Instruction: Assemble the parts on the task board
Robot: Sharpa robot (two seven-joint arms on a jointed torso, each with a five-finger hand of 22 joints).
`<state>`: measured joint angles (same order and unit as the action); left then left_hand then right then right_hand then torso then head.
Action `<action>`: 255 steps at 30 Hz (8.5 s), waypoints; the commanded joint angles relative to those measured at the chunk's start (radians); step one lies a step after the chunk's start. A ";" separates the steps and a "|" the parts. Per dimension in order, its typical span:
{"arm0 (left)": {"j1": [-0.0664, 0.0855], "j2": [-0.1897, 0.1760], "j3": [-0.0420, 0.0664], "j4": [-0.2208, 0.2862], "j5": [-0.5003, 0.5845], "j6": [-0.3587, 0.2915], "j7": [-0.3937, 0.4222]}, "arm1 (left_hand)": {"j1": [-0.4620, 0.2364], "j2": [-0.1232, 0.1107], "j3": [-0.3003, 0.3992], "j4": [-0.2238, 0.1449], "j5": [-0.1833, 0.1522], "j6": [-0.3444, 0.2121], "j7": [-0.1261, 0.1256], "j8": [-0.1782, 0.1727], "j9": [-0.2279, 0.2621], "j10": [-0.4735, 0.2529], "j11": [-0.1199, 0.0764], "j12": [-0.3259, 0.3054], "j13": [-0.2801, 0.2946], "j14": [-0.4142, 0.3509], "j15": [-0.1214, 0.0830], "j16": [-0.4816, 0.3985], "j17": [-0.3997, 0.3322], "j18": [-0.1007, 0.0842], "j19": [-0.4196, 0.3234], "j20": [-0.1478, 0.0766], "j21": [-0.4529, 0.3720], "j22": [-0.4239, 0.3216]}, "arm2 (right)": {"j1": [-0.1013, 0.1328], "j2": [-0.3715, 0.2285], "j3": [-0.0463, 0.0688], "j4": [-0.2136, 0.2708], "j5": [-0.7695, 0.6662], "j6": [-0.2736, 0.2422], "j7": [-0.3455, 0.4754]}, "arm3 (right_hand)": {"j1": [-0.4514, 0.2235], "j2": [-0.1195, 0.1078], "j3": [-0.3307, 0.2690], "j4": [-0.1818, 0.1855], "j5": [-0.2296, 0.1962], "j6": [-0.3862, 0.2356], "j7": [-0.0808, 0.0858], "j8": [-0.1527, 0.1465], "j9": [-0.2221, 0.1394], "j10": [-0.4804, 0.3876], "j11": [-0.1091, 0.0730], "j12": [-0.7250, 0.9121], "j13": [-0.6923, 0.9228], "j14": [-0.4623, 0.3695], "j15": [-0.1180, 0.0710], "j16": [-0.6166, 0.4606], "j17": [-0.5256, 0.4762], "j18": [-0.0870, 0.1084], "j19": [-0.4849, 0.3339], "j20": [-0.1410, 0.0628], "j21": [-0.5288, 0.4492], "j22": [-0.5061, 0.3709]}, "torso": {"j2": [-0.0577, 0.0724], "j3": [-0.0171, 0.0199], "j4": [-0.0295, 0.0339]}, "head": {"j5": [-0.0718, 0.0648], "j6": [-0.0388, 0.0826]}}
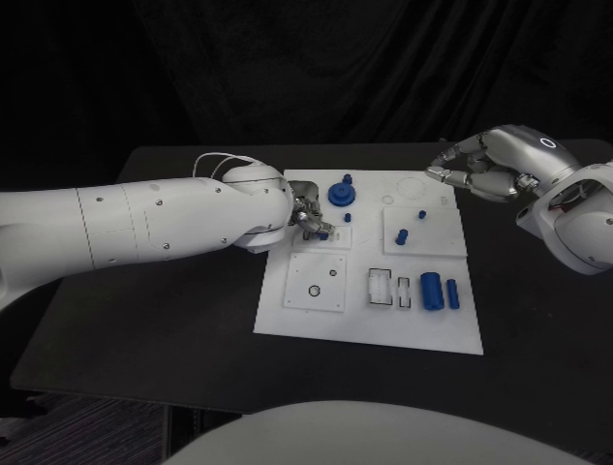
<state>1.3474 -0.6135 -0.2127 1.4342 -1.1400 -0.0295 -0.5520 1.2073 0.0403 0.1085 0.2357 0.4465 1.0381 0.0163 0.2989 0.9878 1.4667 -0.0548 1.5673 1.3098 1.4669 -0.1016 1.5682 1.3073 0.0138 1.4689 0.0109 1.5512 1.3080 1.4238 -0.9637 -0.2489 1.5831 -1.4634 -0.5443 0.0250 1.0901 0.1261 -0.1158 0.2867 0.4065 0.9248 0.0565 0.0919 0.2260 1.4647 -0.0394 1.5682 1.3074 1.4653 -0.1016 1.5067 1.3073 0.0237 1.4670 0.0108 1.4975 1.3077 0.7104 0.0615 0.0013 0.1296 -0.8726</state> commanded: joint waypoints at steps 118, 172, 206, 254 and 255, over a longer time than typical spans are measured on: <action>0.022 -0.121 0.000 0.100 -0.071 -0.088 0.057 | -0.085 0.022 -0.107 0.018 -0.133 0.025 -0.014 0.022 0.231 0.104 -0.007 0.003 0.261 0.104 -0.007 0.003 0.263 -0.008 0.088 -0.005 0.002 0.249 | -0.010 -0.009 0.001 -0.005 -0.005 0.030 -0.038 | 0.023 0.007 -0.006 0.004 0.006 0.008 0.003 -0.009 -0.003 0.106 0.007 0.003 0.263 0.078 0.009 -0.006 0.116 -0.002 0.065 0.010 -0.008 0.235 | 0.001 0.0002 0.0022 | 0.000 0.000; 0.029 -0.001 0.000 -0.180 -0.160 -0.077 0.145 | -0.193 0.023 -0.162 0.050 -0.305 -0.042 -0.002 0.083 0.331 0.104 0.003 0.003 0.261 0.104 0.002 0.003 0.263 -0.010 0.094 0.003 0.008 0.256 | -0.024 -0.006 0.001 -0.016 -0.005 0.044 -0.032 | 0.029 0.010 -0.007 0.001 0.012 0.011 0.003 -0.009 -0.003 0.106 0.006 0.003 0.263 0.078 0.009 -0.005 0.117 -0.002 0.065 0.010 -0.008 0.235 | 0.000 0.0009 -0.0018 | 0.009 0.018; 0.025 0.017 0.000 -0.204 -0.160 -0.015 0.132 | -0.135 0.021 -0.149 0.042 -0.244 -0.045 -0.003 0.079 0.334 0.104 0.002 0.003 0.261 0.104 0.001 0.003 0.263 -0.009 0.092 0.002 0.005 0.254 | -0.025 -0.010 0.001 -0.009 -0.005 0.025 -0.011 | 0.037 0.009 -0.007 0.001 0.023 0.016 0.002 -0.008 -0.002 0.106 0.006 0.003 0.263 0.078 0.008 -0.005 0.118 -0.003 0.066 0.009 -0.006 0.236 | 0.000 0.0019 -0.0001 | 0.009 0.005; 0.013 0.041 0.000 -0.238 -0.160 0.027 0.142 | -0.122 0.030 -0.141 0.047 -0.209 -0.060 0.002 0.055 0.320 0.104 0.006 0.003 0.261 0.104 0.004 0.003 0.263 -0.007 0.087 0.004 -0.002 0.251 | -0.025 -0.009 0.001 -0.011 -0.005 0.032 -0.013 | 0.041 0.007 -0.009 0.001 0.029 0.017 0.002 -0.009 -0.003 0.106 0.006 0.003 0.263 0.078 0.008 -0.005 0.117 -0.002 0.065 0.009 -0.008 0.235 | 0.000 0.0014 -0.0002 | 0.009 0.000; 0.013 0.041 0.000 -0.238 -0.160 0.028 0.143 | -0.121 0.030 -0.140 0.047 -0.207 -0.061 0.002 0.052 0.318 0.104 0.006 0.003 0.261 0.104 0.004 0.003 0.263 -0.007 0.087 0.005 -0.002 0.250 | -0.025 -0.009 0.001 -0.011 -0.005 0.032 -0.013 | 0.041 0.007 -0.009 0.001 0.029 0.017 0.002 -0.009 -0.003 0.106 0.006 0.003 0.263 0.078 0.008 -0.005 0.117 -0.002 0.065 0.009 -0.008 0.235 | 0.000 0.0011 -0.0001 | 0.009 0.000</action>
<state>1.3626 -0.5747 -0.2135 1.1970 -1.2930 -0.0192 -0.4225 1.0762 0.0716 -0.0365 0.2841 0.2376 0.9826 0.0182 0.3563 1.3070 1.4630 -0.0515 1.5673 1.3099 1.4669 -0.1017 1.5682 1.3074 0.0139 1.4653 0.0145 1.5551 1.3074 1.4011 -0.9719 -0.2487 1.5717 -1.4635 -0.5048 0.0178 1.1228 0.1328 -0.1185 0.2894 0.4294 0.9341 0.0583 0.0880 0.2250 1.4647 -0.0394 1.5682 1.3073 1.4653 -0.1016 1.5067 1.3073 0.0236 1.4635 0.0144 1.4935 1.3073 0.7102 0.0626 0.0013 0.1379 -0.8727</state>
